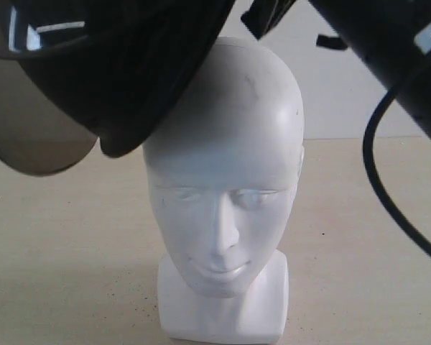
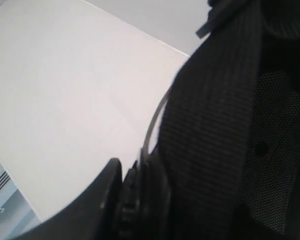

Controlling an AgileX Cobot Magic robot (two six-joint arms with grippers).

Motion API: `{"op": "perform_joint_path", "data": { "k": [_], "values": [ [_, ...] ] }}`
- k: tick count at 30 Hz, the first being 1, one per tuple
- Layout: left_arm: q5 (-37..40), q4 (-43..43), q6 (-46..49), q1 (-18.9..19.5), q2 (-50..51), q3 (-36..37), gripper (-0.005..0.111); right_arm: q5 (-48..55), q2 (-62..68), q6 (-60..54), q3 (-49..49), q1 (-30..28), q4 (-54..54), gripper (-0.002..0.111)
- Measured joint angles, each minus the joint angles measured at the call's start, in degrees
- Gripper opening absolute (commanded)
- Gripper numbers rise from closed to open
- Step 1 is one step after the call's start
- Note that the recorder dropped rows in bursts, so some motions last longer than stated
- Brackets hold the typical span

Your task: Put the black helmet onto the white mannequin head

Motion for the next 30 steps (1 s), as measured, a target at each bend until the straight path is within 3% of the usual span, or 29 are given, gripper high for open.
{"op": "perform_joint_path", "data": {
  "k": [3,7,9,15,19,30],
  "values": [
    [1.4,4.81,-6.65,0.0,8.68,-7.14,0.004,0.16,0.0,0.47,2.82,0.09,0.12,0.0],
    [0.43,32.07,-30.77,0.0,21.18,-17.35,0.004,-0.07,0.0,-0.47,3.39,0.09,0.02,0.0],
    [-5.77,52.02,-50.22,0.0,30.37,-23.57,0.004,-0.07,0.0,-1.5,3.39,0.09,-0.1,0.0],
    [-15.39,74.74,-70.76,0.0,41.23,-33.2,0.004,0.06,-0.32,-2.41,3.39,0.22,-1.5,0.0],
    [-17.5,81.5,-75.26,0.0,44.93,-36.55,0.004,0.62,-0.94,-2.91,3.62,0.22,-2.44,0.0],
    [-24.22,84.55,-80.06,0.0,52.64,-46.68,0.004,-0.65,-4.49,-6.14,8.5,0.22,-1.57,0.0]
  ]
}}
